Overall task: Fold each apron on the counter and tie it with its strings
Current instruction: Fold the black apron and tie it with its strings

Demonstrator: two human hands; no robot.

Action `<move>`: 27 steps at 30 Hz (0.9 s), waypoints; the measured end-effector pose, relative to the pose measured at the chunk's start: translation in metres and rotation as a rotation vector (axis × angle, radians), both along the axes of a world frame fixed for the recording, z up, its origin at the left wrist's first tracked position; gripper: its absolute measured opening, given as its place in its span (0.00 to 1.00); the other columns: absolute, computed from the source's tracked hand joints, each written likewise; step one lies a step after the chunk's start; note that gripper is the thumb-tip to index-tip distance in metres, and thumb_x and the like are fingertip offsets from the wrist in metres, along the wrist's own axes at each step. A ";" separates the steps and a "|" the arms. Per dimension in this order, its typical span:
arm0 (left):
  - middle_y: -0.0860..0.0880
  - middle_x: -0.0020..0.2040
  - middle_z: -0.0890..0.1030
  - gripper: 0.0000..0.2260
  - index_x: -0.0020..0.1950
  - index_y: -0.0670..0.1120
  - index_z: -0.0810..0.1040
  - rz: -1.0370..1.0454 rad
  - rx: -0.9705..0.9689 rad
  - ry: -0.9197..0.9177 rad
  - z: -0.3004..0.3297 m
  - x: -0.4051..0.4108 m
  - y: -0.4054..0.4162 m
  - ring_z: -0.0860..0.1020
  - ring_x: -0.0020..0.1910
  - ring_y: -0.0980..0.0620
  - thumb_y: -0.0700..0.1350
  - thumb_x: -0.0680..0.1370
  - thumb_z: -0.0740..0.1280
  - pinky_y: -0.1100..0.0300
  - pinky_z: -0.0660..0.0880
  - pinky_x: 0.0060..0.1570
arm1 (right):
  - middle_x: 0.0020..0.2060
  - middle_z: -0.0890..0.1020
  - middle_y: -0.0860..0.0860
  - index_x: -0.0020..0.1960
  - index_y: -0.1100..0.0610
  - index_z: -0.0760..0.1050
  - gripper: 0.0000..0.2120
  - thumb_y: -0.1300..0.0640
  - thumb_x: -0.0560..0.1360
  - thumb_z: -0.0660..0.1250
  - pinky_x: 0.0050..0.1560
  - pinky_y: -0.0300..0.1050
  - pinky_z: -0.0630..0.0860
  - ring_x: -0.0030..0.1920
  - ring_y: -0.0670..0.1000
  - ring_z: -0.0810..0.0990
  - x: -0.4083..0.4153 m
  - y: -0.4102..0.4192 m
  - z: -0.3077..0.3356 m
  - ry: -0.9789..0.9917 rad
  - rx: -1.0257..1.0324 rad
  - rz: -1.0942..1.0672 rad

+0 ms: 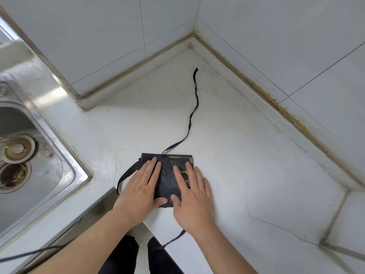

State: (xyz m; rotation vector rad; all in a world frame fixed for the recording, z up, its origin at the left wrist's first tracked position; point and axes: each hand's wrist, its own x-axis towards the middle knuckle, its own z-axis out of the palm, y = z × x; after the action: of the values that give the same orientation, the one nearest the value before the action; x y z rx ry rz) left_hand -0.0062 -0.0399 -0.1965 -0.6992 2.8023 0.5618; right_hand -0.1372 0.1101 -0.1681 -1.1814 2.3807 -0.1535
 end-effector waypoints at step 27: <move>0.56 0.57 0.66 0.50 0.83 0.60 0.48 0.183 0.523 0.069 0.010 -0.039 0.009 0.70 0.55 0.58 0.51 0.73 0.79 0.69 0.69 0.60 | 0.44 0.86 0.38 0.53 0.43 0.80 0.18 0.65 0.73 0.75 0.48 0.42 0.85 0.45 0.41 0.86 0.016 0.001 0.016 -0.614 -0.448 -0.886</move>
State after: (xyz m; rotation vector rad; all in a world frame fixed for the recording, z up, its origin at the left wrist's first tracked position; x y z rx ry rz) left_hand -0.0450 -0.0311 -0.1863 -0.8272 2.4842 1.3072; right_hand -0.1213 0.1114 -0.1526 -0.0792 2.1509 -1.1868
